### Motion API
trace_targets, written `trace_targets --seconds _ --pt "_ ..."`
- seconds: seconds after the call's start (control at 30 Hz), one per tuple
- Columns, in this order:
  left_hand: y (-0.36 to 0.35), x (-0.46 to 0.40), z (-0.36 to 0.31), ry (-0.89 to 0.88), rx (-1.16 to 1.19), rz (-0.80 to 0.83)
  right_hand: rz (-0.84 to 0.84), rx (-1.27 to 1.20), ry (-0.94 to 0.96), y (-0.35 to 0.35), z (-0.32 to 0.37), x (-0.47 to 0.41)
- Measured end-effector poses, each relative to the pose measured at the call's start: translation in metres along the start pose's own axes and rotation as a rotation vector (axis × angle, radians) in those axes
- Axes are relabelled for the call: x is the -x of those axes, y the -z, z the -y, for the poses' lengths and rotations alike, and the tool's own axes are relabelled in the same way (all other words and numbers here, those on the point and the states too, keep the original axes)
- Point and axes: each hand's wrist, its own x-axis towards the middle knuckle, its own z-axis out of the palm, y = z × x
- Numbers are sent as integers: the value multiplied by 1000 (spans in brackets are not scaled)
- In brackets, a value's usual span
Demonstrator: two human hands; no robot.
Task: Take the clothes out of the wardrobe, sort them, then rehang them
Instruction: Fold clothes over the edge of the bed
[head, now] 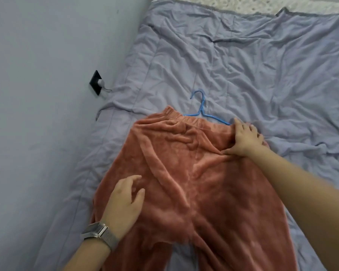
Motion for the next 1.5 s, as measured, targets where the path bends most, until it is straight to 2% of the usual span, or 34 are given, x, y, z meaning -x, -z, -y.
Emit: trace_targets --seconds 0.13,0.23,0.33,0.47,0.6,0.7,0.8,0.87,0.97,1.1,1.23,1.37,1.43,1.5 --pt "-6 -5 -4 33 13 -48 77 7 23 8 2 -4" --pt "-9 1 -17 25 54 -64 18 -214 152 5 2 20" --pt "-9 15 -32 -5 101 -70 -47 -395 192 1 -6 75" --pt "-7 32 -57 -83 126 -159 -112 -612 291 11 -27 148" --pt "1 49 -97 -183 100 -292 -206 -680 356 53 -66 206" --pt "16 72 -144 -272 -86 -352 -173 -676 477 102 -101 245" --pt "36 109 -199 -362 -252 -350 -129 -673 569 159 -128 289" --pt "49 142 -230 -370 -264 -343 -133 -635 612 189 -144 318" --pt "66 200 -264 -277 -177 -353 -219 -557 637 208 -164 355" --pt "80 296 -283 -133 -81 -478 -353 -391 771 214 -168 412" --pt "108 394 -290 24 -14 -588 -273 -321 931 236 -154 464" --pt "135 491 -280 156 141 -730 -270 -421 1061 246 -126 523" --pt "137 544 -273 230 177 -777 -217 -408 1103 243 -112 562" --pt "131 599 -266 312 226 -846 -137 -387 1223 235 -103 597"
